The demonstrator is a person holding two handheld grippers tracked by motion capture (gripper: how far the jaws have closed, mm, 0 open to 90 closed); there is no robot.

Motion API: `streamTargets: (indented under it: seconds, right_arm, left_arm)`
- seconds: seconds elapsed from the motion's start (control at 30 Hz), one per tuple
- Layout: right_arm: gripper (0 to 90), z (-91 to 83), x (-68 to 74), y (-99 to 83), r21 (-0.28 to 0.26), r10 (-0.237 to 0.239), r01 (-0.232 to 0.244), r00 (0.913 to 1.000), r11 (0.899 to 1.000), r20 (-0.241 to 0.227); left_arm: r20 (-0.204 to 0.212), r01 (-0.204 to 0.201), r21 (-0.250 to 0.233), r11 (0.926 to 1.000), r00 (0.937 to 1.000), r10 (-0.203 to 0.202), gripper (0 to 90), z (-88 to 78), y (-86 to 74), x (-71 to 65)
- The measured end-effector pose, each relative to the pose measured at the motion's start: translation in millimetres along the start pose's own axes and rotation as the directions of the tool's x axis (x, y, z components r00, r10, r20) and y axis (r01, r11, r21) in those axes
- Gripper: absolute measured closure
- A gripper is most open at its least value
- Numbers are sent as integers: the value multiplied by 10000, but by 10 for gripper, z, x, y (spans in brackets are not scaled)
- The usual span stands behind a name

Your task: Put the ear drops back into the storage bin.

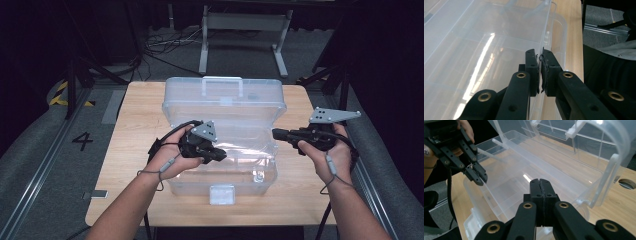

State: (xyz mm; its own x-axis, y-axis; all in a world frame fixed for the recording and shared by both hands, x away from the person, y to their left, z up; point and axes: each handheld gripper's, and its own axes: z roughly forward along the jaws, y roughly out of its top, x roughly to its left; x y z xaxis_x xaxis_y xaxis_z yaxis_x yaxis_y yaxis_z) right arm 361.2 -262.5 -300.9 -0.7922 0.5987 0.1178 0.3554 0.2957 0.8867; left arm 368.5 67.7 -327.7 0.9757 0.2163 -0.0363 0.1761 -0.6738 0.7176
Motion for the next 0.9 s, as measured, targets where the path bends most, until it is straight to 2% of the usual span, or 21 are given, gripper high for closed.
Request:
streamTargets:
  seconds: [0.57,0.9]
  right_arm:
    - [900,-18,-88,-33,-351,378,-365,9986,9987,368]
    - [900,-36,-107,-60,-361,470,-458,9983,9983,330]
  left_arm:
    - [149,35,108,9999,9999,-36,838,35,-59,-57]
    - [132,100,19,9999,9999,-100,830,25,-48,-61]
